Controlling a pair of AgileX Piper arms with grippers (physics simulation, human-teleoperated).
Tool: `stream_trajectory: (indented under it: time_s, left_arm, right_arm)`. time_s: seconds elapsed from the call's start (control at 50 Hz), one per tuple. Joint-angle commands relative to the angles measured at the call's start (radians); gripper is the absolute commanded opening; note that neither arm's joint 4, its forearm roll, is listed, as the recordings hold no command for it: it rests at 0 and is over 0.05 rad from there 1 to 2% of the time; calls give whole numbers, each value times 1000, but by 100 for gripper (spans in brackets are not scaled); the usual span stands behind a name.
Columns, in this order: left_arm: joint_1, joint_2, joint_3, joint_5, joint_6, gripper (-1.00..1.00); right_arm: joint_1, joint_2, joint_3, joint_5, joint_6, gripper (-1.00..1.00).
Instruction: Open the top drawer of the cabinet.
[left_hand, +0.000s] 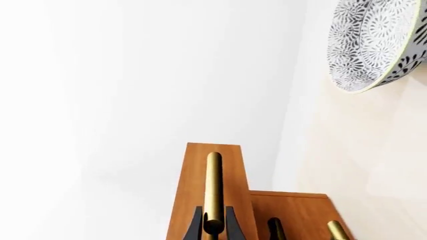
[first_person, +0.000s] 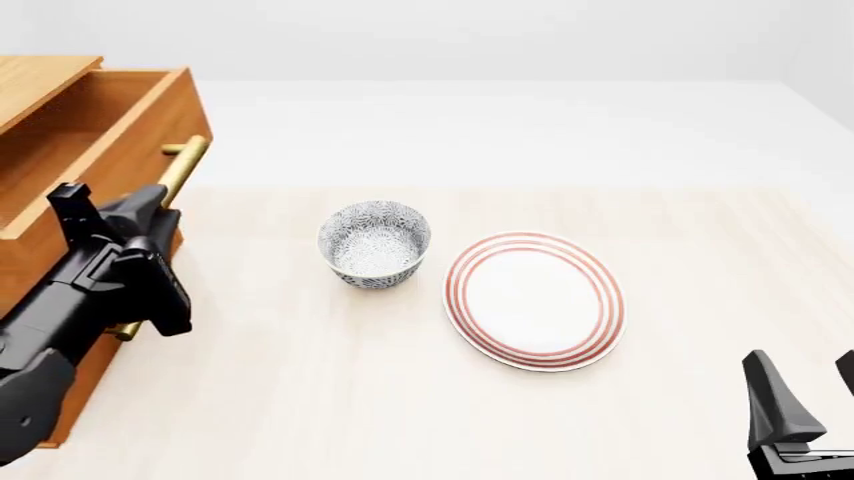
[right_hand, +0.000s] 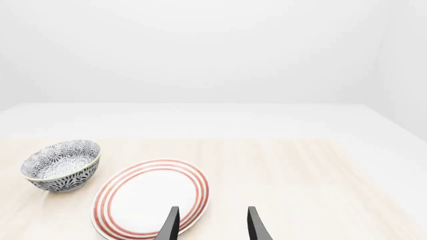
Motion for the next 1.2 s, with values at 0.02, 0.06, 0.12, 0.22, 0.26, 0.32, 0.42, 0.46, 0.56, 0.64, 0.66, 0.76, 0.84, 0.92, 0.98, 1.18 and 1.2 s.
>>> stream_trajectory:
  time_s: [0.02,0.06,0.12,0.22,0.26,0.32,0.42,0.46,0.56,0.64,0.66,0.76,0.84,0.92,0.98,1.18,1.2]
  left_arm:
    - [-85,-34,-44,9,-4,-100]
    - [-87,-42,-43,11,-4,-100]
    - [-91,-44,-46,13,-5,-100]
    - [-103,-63,-45,18,-5,-100]
    - [-111,-76,-46,27,-8,-100]
    - [-113,-78,-44,26,-6,-100]
    - [-113,-78,-44,26,-6,100]
    - [-113,-78,-44,26,-6,100]
    - [-113,-78,-44,26,-6,100]
    - [-113,-78,-44,26,-6,100]
    - [-113,-78,-44,26,-6,100]
    - [-113,-78,-44,26,-6,100]
    - [-113,-78,-44,26,-6,100]
    - [-113,-78,-44,26,-6,100]
    - [-113,-78,-44,26,-6,100]
    - [-113,-78,-44,26,-6,100]
    - [-113,-78,-44,26,-6,100]
  right_arm:
    - [0,0,0,0,0,100]
    - [0,0,0,0,0,100]
    - [0,0,0,0,0,100]
    - [0,0,0,0,0,100]
    - [0,0,0,0,-1,100]
    - [0,0,0,0,0,100]
    - [0,0,0,0,0,100]
    - [0,0,0,0,0,100]
    - [0,0,0,0,-1,100]
    - [0,0,0,0,0,100]
    - [0,0,0,0,0,100]
    - [0,0,0,0,0,100]
    - [0,0,0,0,0,100]
    - [0,0,0,0,-1,100]
    - [0,0,0,0,0,100]
    - [0,0,0,0,0,100]
    - [0,0,0,0,0,100]
